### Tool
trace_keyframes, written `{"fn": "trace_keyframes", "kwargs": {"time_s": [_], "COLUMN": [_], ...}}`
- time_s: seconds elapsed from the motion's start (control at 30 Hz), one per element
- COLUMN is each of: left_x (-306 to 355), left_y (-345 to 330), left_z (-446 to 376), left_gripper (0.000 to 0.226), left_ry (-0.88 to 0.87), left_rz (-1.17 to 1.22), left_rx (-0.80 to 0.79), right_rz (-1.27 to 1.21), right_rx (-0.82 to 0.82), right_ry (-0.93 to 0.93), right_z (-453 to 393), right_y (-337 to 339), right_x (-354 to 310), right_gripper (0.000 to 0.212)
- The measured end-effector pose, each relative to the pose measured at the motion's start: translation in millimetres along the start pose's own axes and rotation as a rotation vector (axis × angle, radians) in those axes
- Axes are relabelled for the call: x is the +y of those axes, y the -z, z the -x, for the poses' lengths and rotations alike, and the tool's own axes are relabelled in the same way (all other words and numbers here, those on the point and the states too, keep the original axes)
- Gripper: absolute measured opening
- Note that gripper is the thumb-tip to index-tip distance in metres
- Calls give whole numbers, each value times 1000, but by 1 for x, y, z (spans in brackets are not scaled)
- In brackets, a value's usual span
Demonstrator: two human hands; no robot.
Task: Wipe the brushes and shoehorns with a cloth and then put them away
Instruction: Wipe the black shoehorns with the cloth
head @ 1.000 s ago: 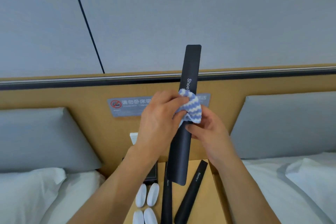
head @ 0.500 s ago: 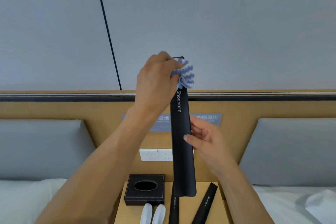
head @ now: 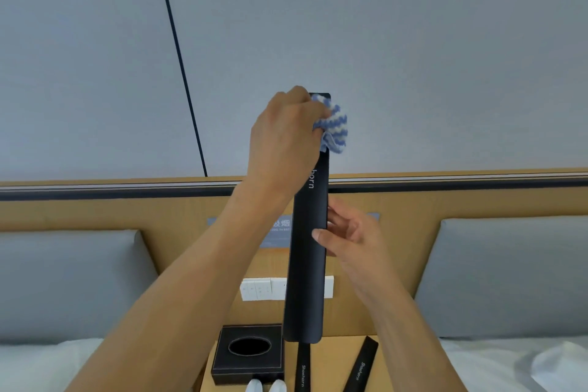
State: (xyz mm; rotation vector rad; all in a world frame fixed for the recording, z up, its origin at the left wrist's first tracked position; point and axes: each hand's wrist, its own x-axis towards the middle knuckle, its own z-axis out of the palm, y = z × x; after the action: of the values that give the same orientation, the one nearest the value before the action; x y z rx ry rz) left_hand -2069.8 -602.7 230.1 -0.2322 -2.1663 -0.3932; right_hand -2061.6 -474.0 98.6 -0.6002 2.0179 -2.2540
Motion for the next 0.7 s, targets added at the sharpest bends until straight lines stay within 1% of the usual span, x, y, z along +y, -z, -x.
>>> {"fn": "trace_keyframes", "kwargs": {"time_s": [0.07,0.23,0.3,0.37,0.43,0.5,0.57,0.6,0.67,0.7], "left_x": [8,14,12,11,9,6,2,1,0,-1], "left_y": [-6,-17,-19,-18,-18,-17,-18,-19,-20,-20], "left_z": [14,50,58,64,72,80,87,91,100,104], "left_gripper": [24,20,18,14,18,21,9,8,14,15], "left_ry": [-30,-75,-96,-137,-179,-223,-260,-259,-242,-233], "left_rz": [3,15,3,-15,-12,-12,-39,-52,-62,-61], "left_rx": [-47,-194,-230,-254,-248,-235,-241,-256,-281,-276], "right_rz": [-84,-320,-392,-516,-681,-846,-918,-911,-873,-854], "right_rx": [38,98,75,20,-29,-31,23,66,163,209], "right_ry": [2,3,-26,-65,-79,-101,-152,-187,-251,-258], "right_z": [-1,1,5,7,10,12,11,10,5,3], "right_y": [-3,-5,-2,2,7,11,13,14,15,16], "right_x": [-2,3,6,8,9,9,9,9,10,11], "right_gripper": [49,46,47,54,59,50,39,39,47,49]}}
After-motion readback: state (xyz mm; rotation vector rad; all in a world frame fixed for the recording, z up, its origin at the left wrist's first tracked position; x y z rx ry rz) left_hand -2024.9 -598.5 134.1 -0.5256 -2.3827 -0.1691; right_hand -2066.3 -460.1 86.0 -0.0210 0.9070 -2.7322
